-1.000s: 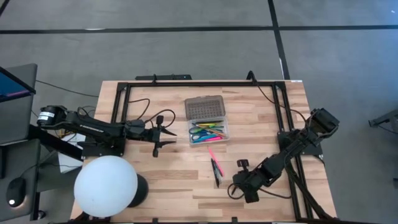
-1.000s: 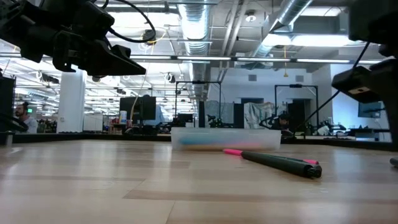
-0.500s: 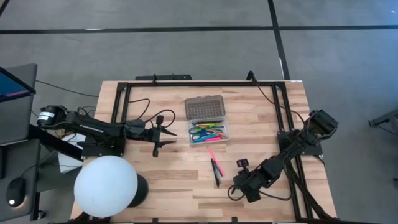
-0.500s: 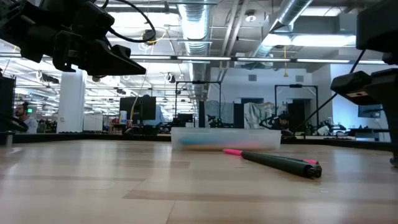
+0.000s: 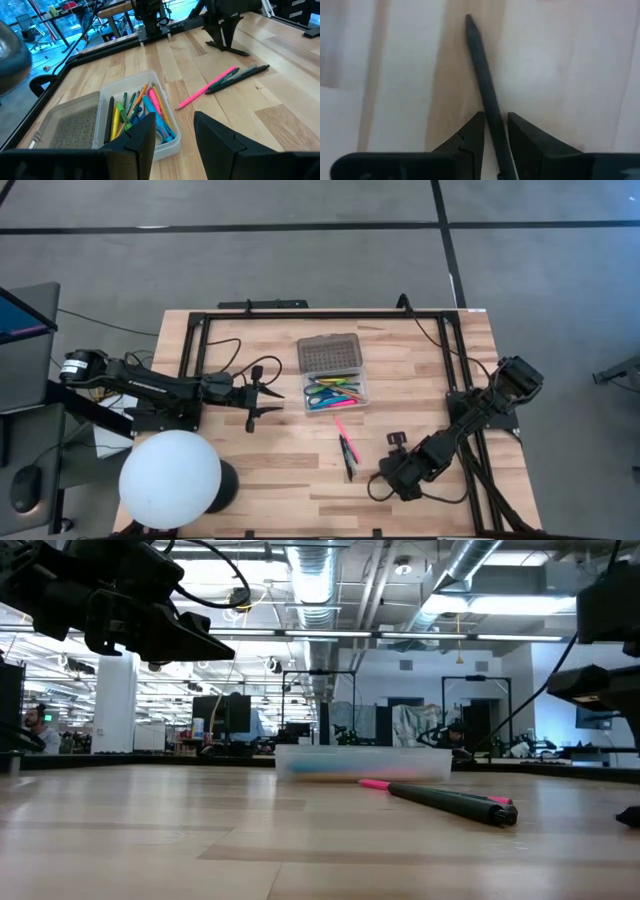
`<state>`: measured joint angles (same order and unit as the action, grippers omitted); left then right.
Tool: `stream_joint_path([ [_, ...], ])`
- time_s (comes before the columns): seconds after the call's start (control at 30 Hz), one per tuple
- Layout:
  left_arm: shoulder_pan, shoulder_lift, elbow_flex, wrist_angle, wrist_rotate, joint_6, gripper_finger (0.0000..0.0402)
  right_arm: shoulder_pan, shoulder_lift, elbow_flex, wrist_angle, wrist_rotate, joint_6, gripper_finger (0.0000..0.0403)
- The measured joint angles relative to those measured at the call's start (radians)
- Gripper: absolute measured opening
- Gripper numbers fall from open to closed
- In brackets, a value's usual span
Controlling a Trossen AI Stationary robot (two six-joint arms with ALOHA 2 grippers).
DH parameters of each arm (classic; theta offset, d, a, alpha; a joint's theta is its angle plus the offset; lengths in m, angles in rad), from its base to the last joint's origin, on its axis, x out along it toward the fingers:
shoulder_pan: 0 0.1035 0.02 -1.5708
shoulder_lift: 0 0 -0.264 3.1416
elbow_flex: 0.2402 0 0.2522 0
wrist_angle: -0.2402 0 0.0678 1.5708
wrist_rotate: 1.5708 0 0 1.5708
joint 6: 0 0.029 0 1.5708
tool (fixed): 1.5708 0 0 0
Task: Pick & place school supplies into a supply box
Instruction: Put the black pen into the supply box
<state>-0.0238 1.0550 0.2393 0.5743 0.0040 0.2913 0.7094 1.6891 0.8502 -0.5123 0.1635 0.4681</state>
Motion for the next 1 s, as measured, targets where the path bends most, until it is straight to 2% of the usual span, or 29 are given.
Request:
stream_joint_path([
  [0.27, 0.000, 0.000, 0.000, 0.000, 0.000, 0.000, 0.0129, -0.048, -0.002, 0.000, -0.039, -0.022, 0.167, 0.0070],
  [0.53, 0.000, 0.000, 0.000, 0.000, 0.000, -0.002, 0.0129, -0.097, -0.002, -0.002, -0.044, -0.064, 0.290, 0.0042],
  [0.77, 0.000, 0.000, 0.000, 0.000, 0.000, -0.008, 0.0129, -0.103, -0.002, -0.002, -0.044, -0.062, 0.292, 0.0010],
  [1.0, 0.000, 0.000, 0.000, 0.000, 0.000, -0.008, 0.0129, -0.103, 0.000, -0.003, -0.043, -0.049, 0.270, 0.0031],
])
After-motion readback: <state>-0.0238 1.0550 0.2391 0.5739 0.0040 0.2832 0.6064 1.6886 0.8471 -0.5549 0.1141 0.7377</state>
